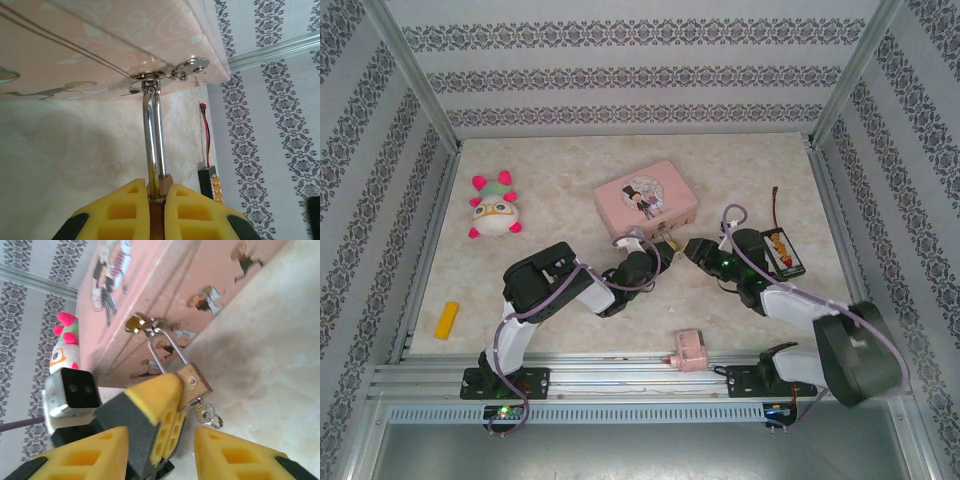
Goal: Unlock the padlock with the key
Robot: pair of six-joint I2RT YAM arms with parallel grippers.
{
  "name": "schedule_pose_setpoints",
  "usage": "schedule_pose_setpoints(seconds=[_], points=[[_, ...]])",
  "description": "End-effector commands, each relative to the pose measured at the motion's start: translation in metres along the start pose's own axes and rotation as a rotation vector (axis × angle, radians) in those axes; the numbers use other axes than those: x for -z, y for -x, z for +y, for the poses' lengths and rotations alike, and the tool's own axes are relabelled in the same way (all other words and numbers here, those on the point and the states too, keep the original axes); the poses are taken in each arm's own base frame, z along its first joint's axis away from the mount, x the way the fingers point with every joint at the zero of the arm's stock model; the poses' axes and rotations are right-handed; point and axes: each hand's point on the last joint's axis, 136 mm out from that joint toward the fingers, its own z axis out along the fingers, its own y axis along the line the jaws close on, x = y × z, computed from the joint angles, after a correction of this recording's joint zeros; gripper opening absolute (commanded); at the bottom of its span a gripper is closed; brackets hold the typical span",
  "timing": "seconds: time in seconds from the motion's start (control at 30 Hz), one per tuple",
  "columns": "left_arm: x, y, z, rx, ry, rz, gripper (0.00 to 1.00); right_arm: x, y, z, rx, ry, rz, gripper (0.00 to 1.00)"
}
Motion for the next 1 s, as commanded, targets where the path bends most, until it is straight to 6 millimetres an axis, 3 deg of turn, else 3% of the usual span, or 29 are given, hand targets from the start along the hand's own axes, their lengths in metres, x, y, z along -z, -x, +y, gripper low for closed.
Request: schedule_pose_setpoints(seconds=[0.0,0.17,0.47,0.97], points=[[0.007,0.013,-0.004,0.018,-0.005,-0.033,0.0,0.019,-0.002,-0.015,0.105,-0.167,0.036,0.42],[0.01,0.02,0.0,0.032,0.002,-0.043,0.0,0.038,0.004,-0.004,0.199,-0.213,0.036,0.42],[0.007,0.022,0.0,0.021,0.051,0.013,0.0,0.052,0.002,0.007,0.445,-0.276,-0.035,0.44],[0.002,0.024,-0.014,-0.031,0.113,0.132,0.0,0.035,-0.011,0.021,0.804,-0.362,-0.068,0.45]])
